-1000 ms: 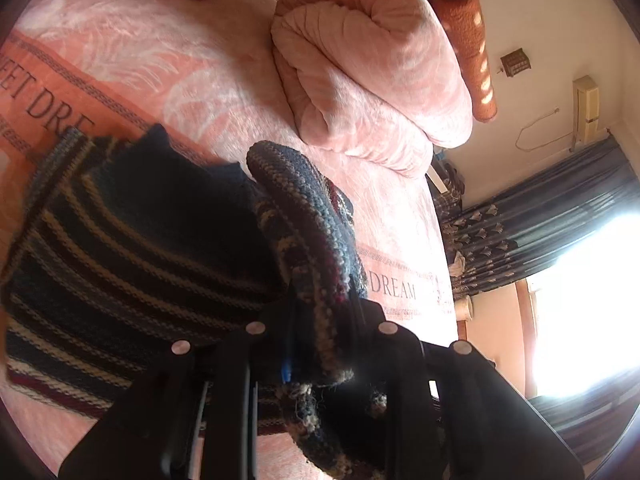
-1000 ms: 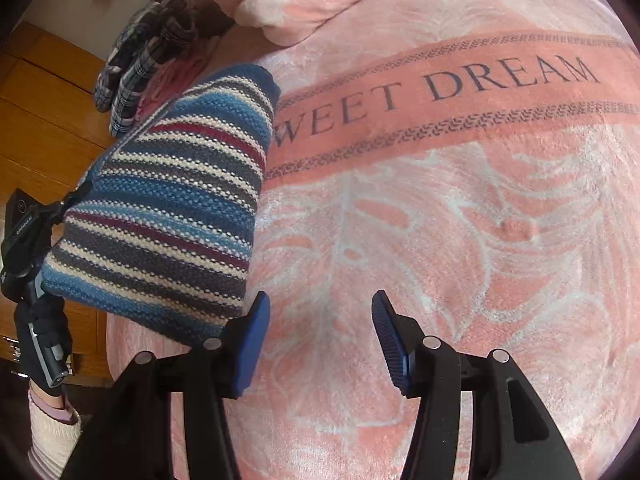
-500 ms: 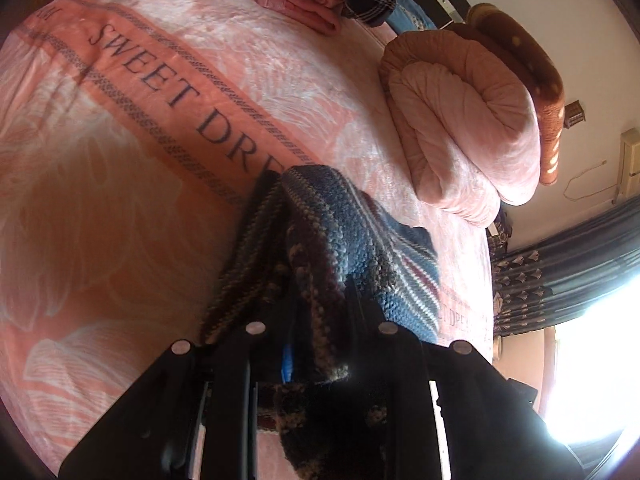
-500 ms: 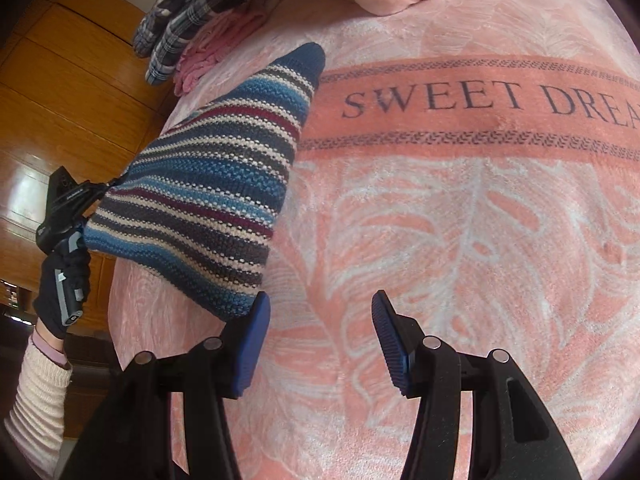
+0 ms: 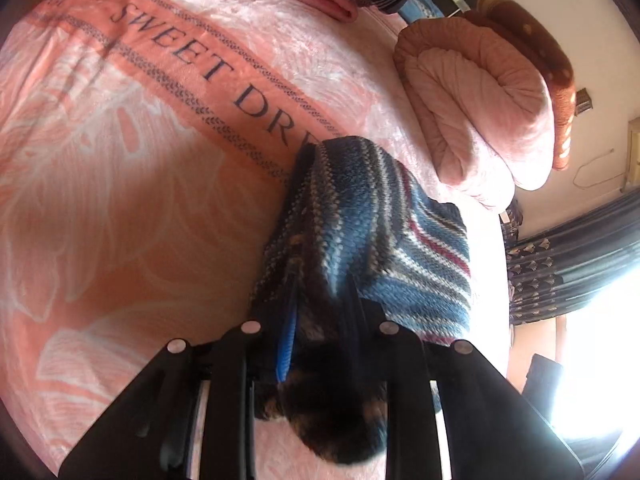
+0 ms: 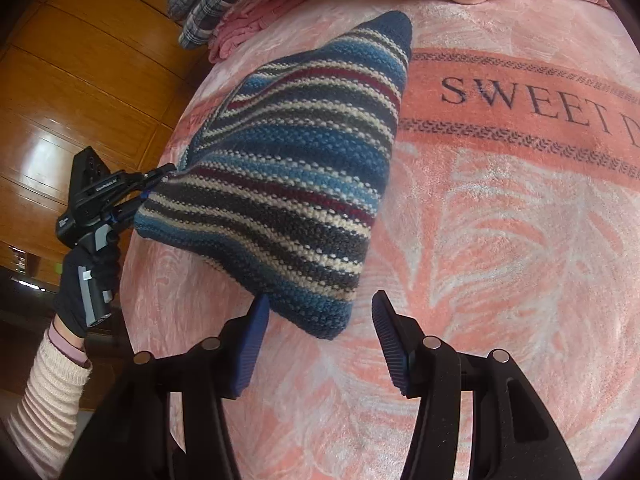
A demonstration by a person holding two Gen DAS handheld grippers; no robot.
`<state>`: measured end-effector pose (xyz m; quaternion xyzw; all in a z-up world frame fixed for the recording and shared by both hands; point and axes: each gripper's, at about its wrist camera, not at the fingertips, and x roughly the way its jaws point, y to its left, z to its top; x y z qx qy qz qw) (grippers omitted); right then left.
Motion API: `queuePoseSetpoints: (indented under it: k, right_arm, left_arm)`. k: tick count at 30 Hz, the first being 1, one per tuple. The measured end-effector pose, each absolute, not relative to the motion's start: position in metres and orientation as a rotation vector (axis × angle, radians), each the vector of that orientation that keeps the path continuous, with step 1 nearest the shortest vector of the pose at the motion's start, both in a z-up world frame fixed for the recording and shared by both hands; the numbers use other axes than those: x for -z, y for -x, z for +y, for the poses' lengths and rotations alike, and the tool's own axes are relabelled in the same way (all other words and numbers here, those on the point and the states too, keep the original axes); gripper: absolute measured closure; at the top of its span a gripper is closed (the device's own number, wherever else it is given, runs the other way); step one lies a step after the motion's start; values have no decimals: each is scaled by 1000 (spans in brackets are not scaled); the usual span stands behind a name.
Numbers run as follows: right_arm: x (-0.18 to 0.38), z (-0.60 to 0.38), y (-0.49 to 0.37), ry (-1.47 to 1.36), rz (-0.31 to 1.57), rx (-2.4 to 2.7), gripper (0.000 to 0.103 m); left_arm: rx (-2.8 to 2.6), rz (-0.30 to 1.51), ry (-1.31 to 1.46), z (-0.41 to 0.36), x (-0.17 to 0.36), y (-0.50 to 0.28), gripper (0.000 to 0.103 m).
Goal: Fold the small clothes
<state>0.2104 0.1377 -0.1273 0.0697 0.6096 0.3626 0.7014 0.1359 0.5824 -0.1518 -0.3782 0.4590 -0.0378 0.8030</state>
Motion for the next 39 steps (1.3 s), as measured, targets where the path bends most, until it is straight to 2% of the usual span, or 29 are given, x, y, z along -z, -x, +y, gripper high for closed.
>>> queuePoseSetpoints:
  k: [6,8,10,12,13,19,23,24,27,30,37,38,39]
  right_arm:
    - [137,143,-209,-208,1395,-812,47]
    - [140,146,-209,-221,1407,-809,47]
    - [142,151,-208,-212,1413,-803,47]
    - [141,153,-208,-203,1416,-802,47]
    - [140,154,-207,-198,1413,-802,47]
    - [137,156,-211,-213,1412,-808,47]
    - [148,164,-212,-168,1437,-760,47]
    - [152,167,-211,-149,1451,-748,58]
    - [152,167,-207,-94,1440,-737,76]
    - [156,159,-206,-112,1450,-722,81]
    - [173,164,-205,-67,1484,-695,80]
    - [171,167,-204,-59,1481,-701,79]
    - [168,168,-204,-52,1476,-712,73]
  left_arm:
    - [159,958,806,558,129,-94,71]
    - [138,997,781,547,132,-93,61]
    - [125,1041,754,538,140,-97,59]
    - [143,1056,747,533,145,-98,69]
    - [141,1057,731,531,145,-97,90]
    - [35,1142,714,550,189,-91,92]
    - [50,1134,765,554,204,-90,92]
    - [52,1135,761,553,203,-91,92]
    - [60,1134,725,548,195,-92,90]
    - [56,1143,686,544,195,-94,86]
    - [64,1150,702,542,201,-102,83]
    - [72,1154,712,544,200,-101,81]
    - [85,1156,730,546,196,-101,79]
